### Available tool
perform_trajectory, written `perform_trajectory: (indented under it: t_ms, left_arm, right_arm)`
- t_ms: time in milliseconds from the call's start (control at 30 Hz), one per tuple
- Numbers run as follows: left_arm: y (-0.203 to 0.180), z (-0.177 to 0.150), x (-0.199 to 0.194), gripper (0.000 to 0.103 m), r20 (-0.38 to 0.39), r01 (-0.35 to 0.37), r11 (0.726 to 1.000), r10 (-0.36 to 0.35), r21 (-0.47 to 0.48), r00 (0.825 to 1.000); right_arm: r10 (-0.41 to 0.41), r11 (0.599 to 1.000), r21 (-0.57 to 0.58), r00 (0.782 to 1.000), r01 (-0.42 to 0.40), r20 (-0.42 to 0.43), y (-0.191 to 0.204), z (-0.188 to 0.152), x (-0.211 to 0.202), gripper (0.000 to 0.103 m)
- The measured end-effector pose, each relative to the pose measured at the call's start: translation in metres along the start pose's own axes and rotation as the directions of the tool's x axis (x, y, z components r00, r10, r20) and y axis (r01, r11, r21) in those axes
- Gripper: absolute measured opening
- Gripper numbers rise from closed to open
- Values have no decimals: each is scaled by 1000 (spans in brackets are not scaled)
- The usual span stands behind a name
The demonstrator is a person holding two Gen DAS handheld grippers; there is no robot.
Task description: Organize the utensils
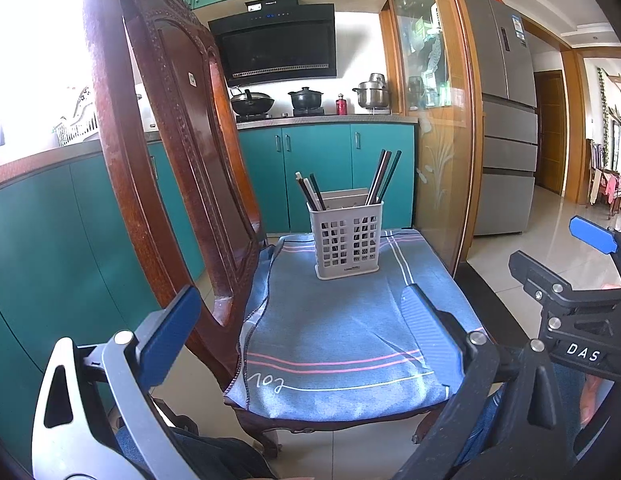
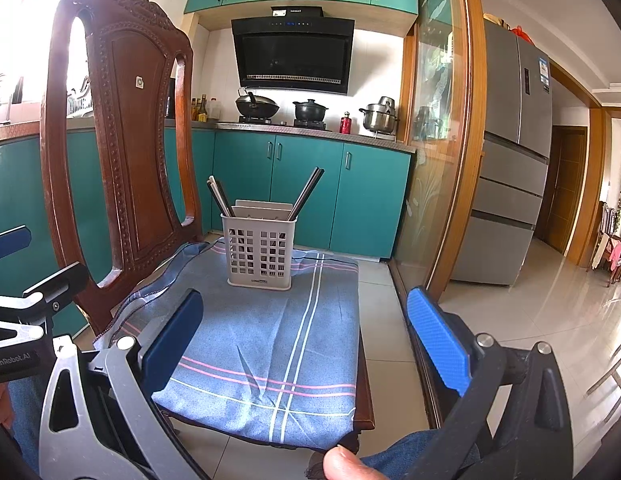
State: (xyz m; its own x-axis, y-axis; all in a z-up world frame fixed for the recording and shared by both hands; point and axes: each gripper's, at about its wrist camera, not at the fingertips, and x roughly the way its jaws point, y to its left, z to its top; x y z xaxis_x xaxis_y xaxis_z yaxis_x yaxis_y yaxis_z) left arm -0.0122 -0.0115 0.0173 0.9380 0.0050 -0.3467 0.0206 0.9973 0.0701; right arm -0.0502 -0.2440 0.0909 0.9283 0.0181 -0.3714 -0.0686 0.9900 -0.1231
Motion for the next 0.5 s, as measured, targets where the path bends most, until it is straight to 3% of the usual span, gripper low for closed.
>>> perform_trajectory:
  t_ms: [500]
  left_arm:
    - [-4, 0, 2, 99, -8, 8, 1000, -8, -6, 1000]
  right_arm:
    - [-6, 1000, -3, 1000, 6, -11, 5, -2, 0, 100]
